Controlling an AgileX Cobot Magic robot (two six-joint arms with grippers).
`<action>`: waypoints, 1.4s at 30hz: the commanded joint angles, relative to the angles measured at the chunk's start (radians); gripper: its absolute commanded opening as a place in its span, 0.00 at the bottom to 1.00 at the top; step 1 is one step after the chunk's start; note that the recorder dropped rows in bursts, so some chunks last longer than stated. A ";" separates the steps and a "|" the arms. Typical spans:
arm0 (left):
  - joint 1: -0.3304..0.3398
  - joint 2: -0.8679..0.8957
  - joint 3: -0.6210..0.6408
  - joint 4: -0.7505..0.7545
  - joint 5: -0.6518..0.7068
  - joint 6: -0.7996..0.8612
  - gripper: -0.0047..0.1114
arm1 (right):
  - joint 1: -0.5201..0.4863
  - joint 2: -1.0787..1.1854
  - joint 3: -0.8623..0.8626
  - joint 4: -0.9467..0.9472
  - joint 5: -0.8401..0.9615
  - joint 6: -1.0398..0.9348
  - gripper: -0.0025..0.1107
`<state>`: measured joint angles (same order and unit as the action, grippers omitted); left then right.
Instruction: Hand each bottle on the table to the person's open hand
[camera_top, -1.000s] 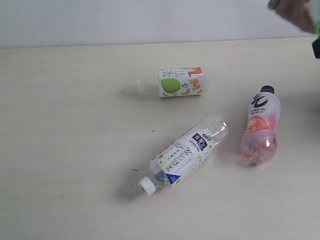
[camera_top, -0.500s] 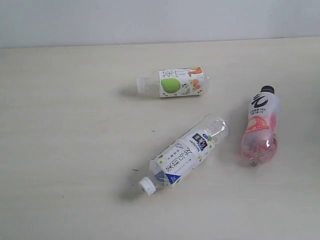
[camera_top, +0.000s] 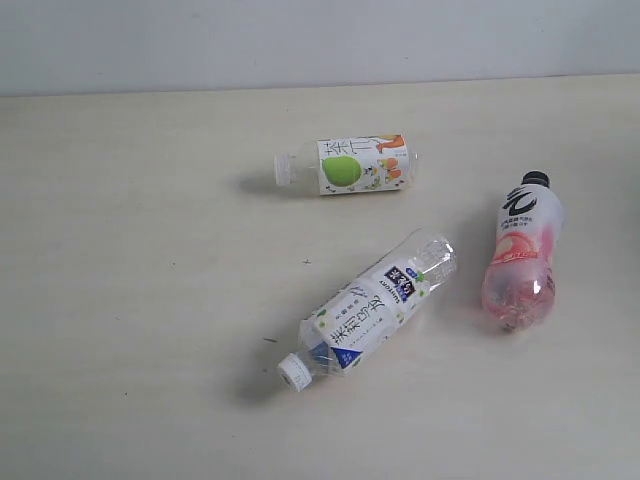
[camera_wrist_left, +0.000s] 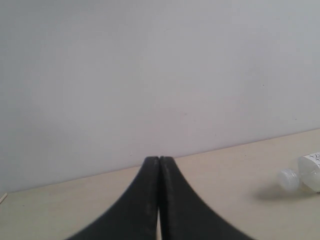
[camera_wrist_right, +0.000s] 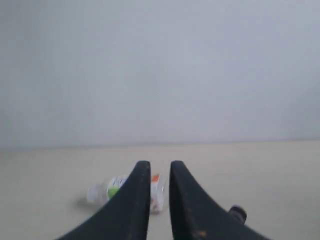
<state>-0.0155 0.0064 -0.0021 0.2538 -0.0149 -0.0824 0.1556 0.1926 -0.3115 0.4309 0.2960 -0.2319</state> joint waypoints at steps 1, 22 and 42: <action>0.003 -0.006 0.002 0.002 -0.002 0.000 0.04 | -0.004 -0.007 0.078 0.030 -0.288 -0.003 0.21; 0.003 -0.006 0.002 0.002 -0.002 0.000 0.04 | -0.004 -0.173 0.117 0.055 -0.185 -0.087 0.05; 0.003 -0.006 0.002 0.002 0.036 0.000 0.04 | -0.004 -0.193 0.097 -0.097 -0.039 -0.348 0.02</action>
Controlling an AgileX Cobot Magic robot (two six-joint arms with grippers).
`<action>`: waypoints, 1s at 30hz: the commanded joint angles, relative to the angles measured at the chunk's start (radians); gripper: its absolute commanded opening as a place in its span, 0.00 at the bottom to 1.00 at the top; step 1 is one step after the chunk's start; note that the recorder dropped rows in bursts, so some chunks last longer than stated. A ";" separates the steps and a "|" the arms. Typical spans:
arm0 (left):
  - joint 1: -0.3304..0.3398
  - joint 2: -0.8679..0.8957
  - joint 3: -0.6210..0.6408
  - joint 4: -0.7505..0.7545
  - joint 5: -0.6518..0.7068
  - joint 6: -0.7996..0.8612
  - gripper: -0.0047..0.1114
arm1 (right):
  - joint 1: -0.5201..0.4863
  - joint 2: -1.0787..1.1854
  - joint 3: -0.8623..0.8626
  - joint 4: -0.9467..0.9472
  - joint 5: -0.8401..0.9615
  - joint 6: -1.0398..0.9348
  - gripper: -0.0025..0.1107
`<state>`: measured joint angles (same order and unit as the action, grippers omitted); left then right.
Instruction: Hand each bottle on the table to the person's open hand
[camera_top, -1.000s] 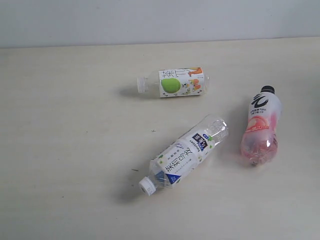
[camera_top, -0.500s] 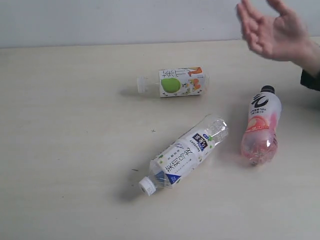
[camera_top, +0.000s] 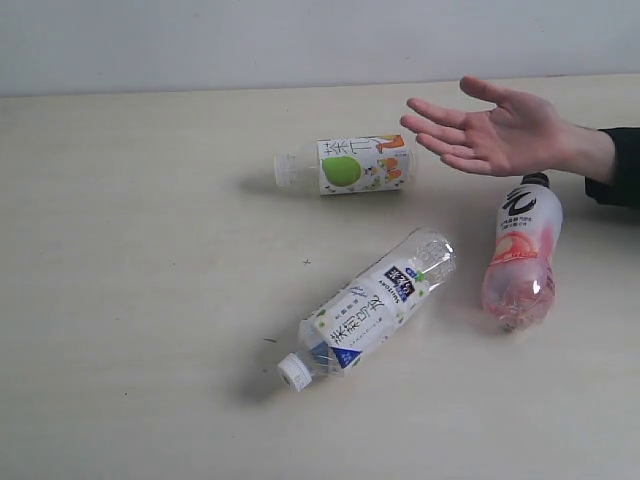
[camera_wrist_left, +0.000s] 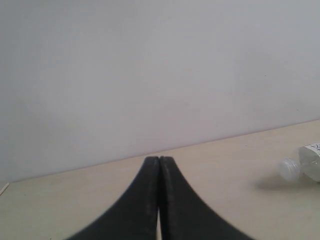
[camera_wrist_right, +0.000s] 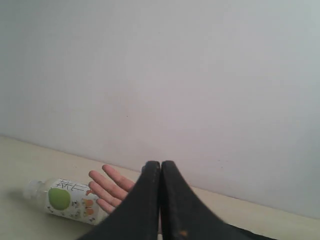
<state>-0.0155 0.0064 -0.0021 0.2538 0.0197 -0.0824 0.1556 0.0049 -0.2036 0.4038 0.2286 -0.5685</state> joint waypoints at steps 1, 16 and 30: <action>0.003 -0.006 0.002 0.002 0.001 0.000 0.04 | -0.004 -0.005 -0.024 -0.103 0.056 0.003 0.02; 0.003 -0.006 0.002 0.002 0.001 0.000 0.04 | -0.004 0.381 -0.248 -0.536 0.452 0.730 0.02; 0.003 -0.006 0.002 0.002 0.001 0.000 0.04 | -0.004 1.190 -0.581 -0.321 0.560 0.835 0.24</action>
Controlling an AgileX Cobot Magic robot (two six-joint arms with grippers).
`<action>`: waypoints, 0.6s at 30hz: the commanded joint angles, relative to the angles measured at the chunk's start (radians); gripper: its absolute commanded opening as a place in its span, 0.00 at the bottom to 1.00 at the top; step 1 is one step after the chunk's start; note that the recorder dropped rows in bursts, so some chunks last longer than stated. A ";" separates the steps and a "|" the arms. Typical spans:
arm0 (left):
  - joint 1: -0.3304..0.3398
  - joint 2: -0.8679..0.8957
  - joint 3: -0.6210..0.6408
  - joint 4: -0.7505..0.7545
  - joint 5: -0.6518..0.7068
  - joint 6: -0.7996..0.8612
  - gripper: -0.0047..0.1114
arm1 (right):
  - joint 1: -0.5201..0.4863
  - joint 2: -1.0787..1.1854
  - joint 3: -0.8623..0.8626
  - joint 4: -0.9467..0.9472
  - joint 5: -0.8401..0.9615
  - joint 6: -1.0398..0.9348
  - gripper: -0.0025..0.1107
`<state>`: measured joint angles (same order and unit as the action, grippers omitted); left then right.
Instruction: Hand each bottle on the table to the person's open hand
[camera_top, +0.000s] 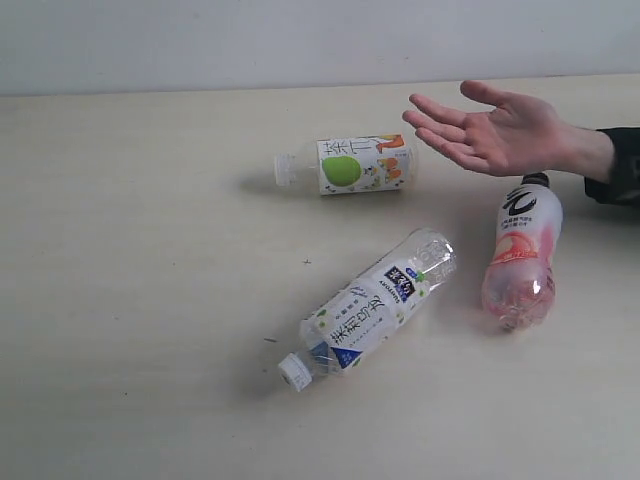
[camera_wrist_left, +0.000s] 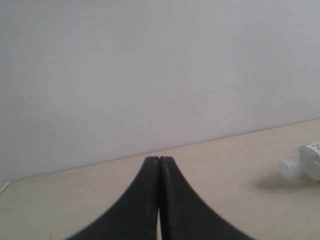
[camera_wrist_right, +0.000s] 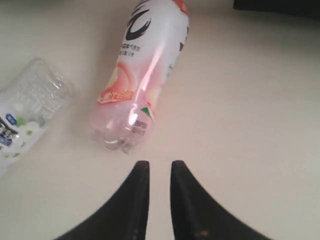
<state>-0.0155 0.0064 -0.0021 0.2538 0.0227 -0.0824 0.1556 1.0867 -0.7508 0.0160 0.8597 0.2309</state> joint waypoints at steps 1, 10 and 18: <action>0.003 -0.006 0.002 0.002 -0.002 0.000 0.04 | -0.004 0.133 -0.037 0.074 -0.099 0.035 0.28; 0.003 -0.006 0.002 0.002 -0.002 0.000 0.04 | -0.004 0.296 -0.048 0.052 -0.268 0.035 0.67; 0.003 -0.006 0.002 0.002 -0.002 0.000 0.04 | -0.004 0.432 -0.048 0.053 -0.393 0.042 0.71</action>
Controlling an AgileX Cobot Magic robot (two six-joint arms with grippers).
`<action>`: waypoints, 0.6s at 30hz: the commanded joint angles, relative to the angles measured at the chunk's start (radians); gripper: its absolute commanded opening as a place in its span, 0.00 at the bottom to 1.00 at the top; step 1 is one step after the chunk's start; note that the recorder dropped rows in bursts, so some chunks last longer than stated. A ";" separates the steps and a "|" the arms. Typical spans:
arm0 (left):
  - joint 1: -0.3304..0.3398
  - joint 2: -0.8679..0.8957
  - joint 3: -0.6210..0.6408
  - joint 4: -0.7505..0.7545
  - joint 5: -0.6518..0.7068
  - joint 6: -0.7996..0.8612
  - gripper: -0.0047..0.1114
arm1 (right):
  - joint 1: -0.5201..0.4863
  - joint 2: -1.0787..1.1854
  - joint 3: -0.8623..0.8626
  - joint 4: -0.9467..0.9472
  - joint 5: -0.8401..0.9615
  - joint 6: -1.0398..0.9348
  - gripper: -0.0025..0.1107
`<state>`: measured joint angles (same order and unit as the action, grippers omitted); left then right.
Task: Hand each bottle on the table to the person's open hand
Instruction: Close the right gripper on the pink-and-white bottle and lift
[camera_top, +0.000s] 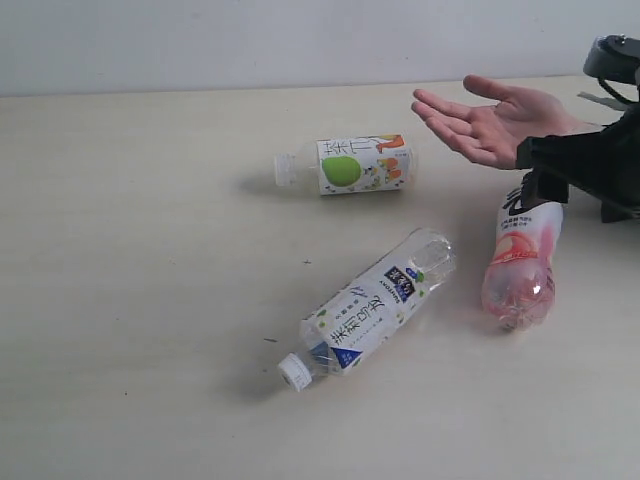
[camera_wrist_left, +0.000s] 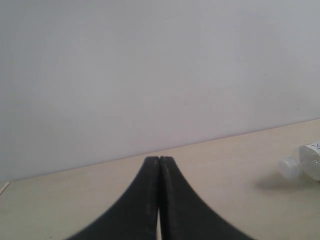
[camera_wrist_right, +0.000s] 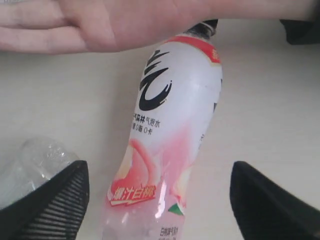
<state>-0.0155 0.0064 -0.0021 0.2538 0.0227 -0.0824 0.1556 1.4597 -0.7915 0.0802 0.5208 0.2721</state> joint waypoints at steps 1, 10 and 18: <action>0.003 -0.006 0.002 0.002 -0.002 0.000 0.04 | -0.004 0.077 -0.007 -0.013 -0.060 0.001 0.72; 0.003 -0.006 0.002 0.002 -0.002 0.000 0.04 | -0.004 0.133 -0.007 -0.013 -0.098 0.013 0.74; 0.003 -0.006 0.002 0.002 -0.002 0.000 0.04 | -0.004 0.133 -0.007 -0.013 -0.111 0.045 0.74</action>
<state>-0.0155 0.0064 -0.0021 0.2538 0.0243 -0.0824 0.1556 1.5924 -0.7915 0.0764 0.4261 0.2939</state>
